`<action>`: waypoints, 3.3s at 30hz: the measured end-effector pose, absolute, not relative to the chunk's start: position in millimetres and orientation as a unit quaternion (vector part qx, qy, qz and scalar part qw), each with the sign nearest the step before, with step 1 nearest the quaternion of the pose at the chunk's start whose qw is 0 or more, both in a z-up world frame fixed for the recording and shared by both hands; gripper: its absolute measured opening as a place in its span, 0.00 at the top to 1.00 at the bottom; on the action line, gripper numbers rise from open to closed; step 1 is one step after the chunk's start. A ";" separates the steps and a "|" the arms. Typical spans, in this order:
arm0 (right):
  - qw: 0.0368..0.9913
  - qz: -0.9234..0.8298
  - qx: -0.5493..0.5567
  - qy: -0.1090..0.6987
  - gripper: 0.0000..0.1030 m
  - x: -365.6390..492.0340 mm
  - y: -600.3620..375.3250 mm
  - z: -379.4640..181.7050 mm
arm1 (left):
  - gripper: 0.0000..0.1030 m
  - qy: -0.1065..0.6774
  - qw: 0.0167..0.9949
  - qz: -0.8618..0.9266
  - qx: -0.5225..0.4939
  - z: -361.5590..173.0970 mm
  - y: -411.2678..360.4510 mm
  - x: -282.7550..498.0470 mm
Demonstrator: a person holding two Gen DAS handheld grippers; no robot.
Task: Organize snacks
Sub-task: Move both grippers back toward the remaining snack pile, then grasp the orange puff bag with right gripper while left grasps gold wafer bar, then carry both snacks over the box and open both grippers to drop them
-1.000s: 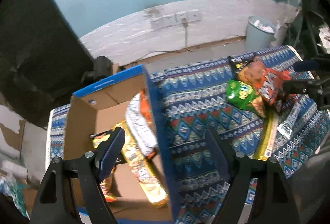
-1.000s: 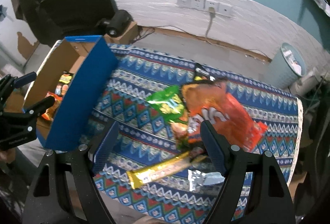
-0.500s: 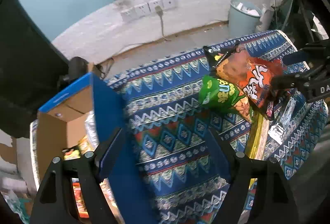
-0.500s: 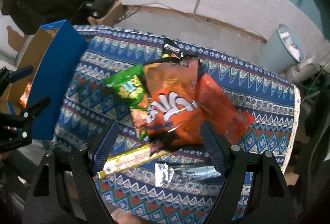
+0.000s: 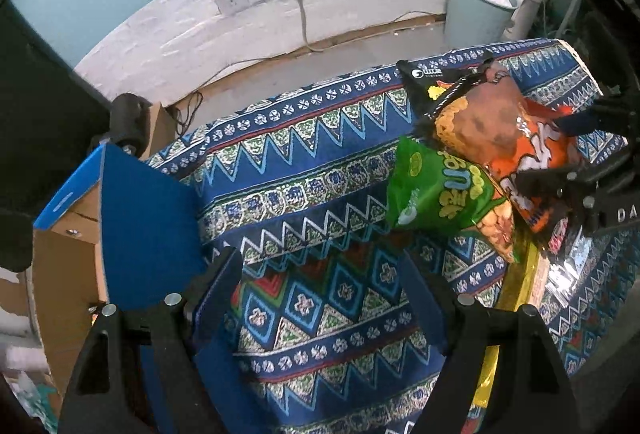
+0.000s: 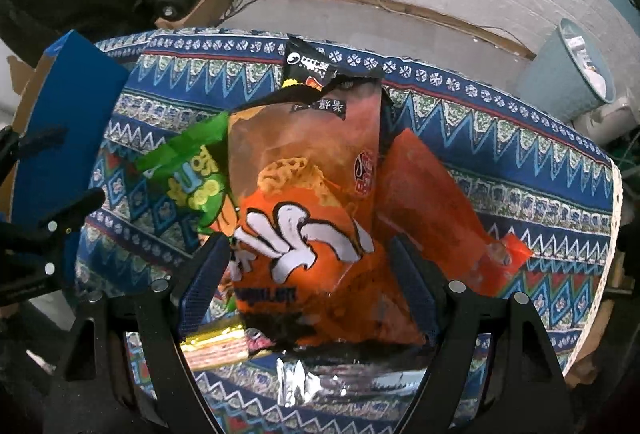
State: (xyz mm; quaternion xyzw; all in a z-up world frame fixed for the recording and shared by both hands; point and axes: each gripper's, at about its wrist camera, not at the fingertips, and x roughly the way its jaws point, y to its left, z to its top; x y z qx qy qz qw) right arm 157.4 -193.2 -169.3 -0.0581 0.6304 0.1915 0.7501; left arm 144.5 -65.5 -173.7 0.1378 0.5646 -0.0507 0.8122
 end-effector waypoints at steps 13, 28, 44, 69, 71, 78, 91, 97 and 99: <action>0.752 0.195 -0.062 0.627 0.37 168.4 -185.4 -187.5 | 0.21 0.580 0.802 -0.060 0.127 -190.2 -69.4 155.8; 0.778 0.183 -0.067 0.597 0.58 144.5 -203.8 -160.4 | 0.21 0.564 0.809 -0.096 0.138 -169.6 -98.8 131.4; 0.794 0.127 0.001 0.595 0.58 103.4 -281.8 -141.8 | 0.21 0.590 0.767 -0.196 0.159 -195.5 -181.4 100.5; 0.792 0.104 0.056 0.599 0.58 78.1 -324.6 -155.9 | 0.68 0.609 0.745 -0.216 0.167 -247.4 -215.2 87.4; 0.792 0.106 0.053 0.598 0.58 78.3 -322.9 -155.4 | 0.69 0.609 0.745 -0.215 0.169 -246.4 -211.6 82.9; 0.793 0.114 0.040 0.597 0.58 77.2 -309.4 -152.5 | 0.69 0.604 0.747 -0.212 0.181 -230.0 -197.7 49.4; 0.804 0.128 0.022 0.580 0.58 73.0 -284.1 -130.8 | 0.69 0.560 0.786 -0.199 0.169 -169.0 -154.5 23.0; 0.810 0.138 0.012 0.569 0.58 71.0 -269.1 -118.3 | 0.70 0.539 0.807 -0.187 0.154 -139.8 -142.8 19.5; 0.812 0.143 0.009 0.565 0.58 70.6 -263.3 -113.7 | 0.70 0.532 0.813 -0.181 0.149 -134.7 -142.1 26.3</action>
